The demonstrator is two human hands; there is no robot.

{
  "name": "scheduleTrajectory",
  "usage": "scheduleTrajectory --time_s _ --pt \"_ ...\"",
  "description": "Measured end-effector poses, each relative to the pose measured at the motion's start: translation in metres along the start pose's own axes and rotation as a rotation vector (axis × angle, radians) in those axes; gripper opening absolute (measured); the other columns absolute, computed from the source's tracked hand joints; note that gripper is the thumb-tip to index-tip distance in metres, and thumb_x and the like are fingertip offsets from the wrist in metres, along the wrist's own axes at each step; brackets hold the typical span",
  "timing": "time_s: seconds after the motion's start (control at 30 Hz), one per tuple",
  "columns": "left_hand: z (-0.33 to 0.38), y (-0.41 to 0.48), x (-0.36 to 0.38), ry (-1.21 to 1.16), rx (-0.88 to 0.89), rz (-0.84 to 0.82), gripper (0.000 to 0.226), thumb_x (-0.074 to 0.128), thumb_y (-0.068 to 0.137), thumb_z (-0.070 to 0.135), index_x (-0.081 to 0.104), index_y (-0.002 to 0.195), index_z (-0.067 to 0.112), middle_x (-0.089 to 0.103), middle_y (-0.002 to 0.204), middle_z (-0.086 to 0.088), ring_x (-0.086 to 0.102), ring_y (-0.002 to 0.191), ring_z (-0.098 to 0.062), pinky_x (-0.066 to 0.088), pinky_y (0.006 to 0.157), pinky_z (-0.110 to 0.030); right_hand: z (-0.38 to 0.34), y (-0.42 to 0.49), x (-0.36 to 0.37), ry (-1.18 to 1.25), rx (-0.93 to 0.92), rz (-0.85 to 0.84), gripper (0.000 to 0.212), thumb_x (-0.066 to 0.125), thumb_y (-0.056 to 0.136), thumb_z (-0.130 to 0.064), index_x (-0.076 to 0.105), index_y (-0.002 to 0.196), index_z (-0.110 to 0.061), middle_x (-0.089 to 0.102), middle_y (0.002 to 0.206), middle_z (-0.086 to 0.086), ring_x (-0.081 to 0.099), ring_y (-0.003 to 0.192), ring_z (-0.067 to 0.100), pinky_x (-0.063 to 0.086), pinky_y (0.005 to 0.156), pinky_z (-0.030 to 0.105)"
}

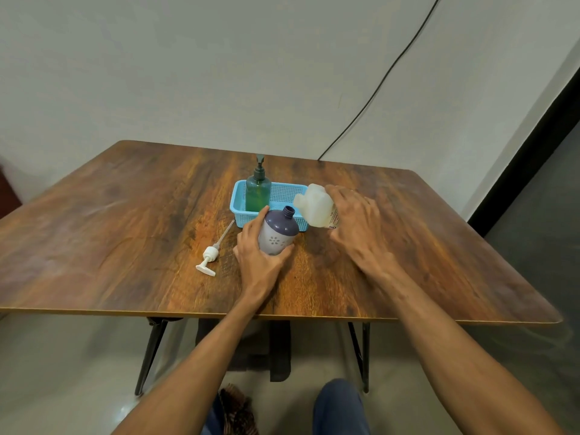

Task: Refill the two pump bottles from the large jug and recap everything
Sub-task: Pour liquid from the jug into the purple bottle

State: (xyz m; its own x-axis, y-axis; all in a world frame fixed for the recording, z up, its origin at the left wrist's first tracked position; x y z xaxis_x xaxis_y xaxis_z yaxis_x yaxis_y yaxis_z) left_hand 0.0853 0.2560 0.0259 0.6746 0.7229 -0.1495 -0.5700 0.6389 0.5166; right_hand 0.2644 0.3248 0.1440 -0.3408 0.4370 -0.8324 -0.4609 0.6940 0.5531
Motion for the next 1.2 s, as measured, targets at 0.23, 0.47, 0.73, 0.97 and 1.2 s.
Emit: scheduleTrajectory --time_s 0.23,0.47,0.73,0.97,1.2 --pt "0.002 0.0 0.0 0.017 0.012 -0.013 0.087 0.083 0.073 0.043 0.038 0.148 0.043 0.052 0.142 0.005 0.05 0.126 -0.011 0.047 0.105 -0.057 -0.008 0.005 -0.002 -0.127 -0.042 -0.016 0.082 0.082 0.059 -0.005 0.054 0.135 -0.017 0.06 0.133 0.013 0.059 0.116 0.036 0.043 0.098 0.049" --pt "0.004 0.001 0.001 0.028 0.016 -0.029 0.089 0.084 0.072 0.042 0.039 0.148 0.043 0.052 0.139 0.007 0.048 0.122 -0.008 0.046 0.104 -0.056 -0.009 0.005 -0.001 -0.177 -0.056 -0.067 0.086 0.086 0.06 -0.008 0.051 0.138 -0.016 0.056 0.139 0.016 0.054 0.123 0.039 0.04 0.102 0.053" --pt "0.003 0.0 0.005 0.04 0.021 -0.06 0.089 0.082 0.072 0.044 0.041 0.151 0.036 0.052 0.138 0.006 0.049 0.123 -0.012 0.041 0.108 -0.055 -0.01 0.009 -0.002 -0.259 -0.083 -0.099 0.088 0.087 0.061 -0.013 0.048 0.141 -0.018 0.054 0.141 0.015 0.051 0.126 0.039 0.037 0.104 0.055" --pt "0.003 0.001 0.004 0.046 0.019 -0.063 0.09 0.081 0.072 0.046 0.042 0.151 0.034 0.053 0.138 0.005 0.048 0.121 -0.009 0.044 0.105 -0.055 -0.01 0.011 -0.002 -0.295 -0.083 -0.109 0.089 0.089 0.06 -0.013 0.049 0.139 -0.019 0.054 0.141 0.016 0.051 0.127 0.042 0.039 0.104 0.057" --pt "0.004 0.0 0.005 0.044 0.018 -0.068 0.089 0.081 0.072 0.046 0.043 0.151 0.032 0.053 0.14 0.003 0.049 0.122 -0.011 0.043 0.107 -0.054 -0.01 0.011 -0.004 -0.305 -0.086 -0.112 0.088 0.089 0.062 -0.013 0.048 0.14 -0.019 0.054 0.141 0.017 0.05 0.129 0.044 0.038 0.105 0.059"
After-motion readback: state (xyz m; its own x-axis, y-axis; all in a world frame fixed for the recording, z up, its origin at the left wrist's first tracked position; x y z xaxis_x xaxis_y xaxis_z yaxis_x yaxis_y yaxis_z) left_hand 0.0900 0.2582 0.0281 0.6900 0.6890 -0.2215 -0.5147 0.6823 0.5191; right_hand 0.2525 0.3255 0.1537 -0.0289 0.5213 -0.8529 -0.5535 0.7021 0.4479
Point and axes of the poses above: each hand's wrist, its own y-axis towards the middle knuckle, its own x-axis out of the palm, z = x × y, the point moved 10 cm from there along y, towards the middle knuckle
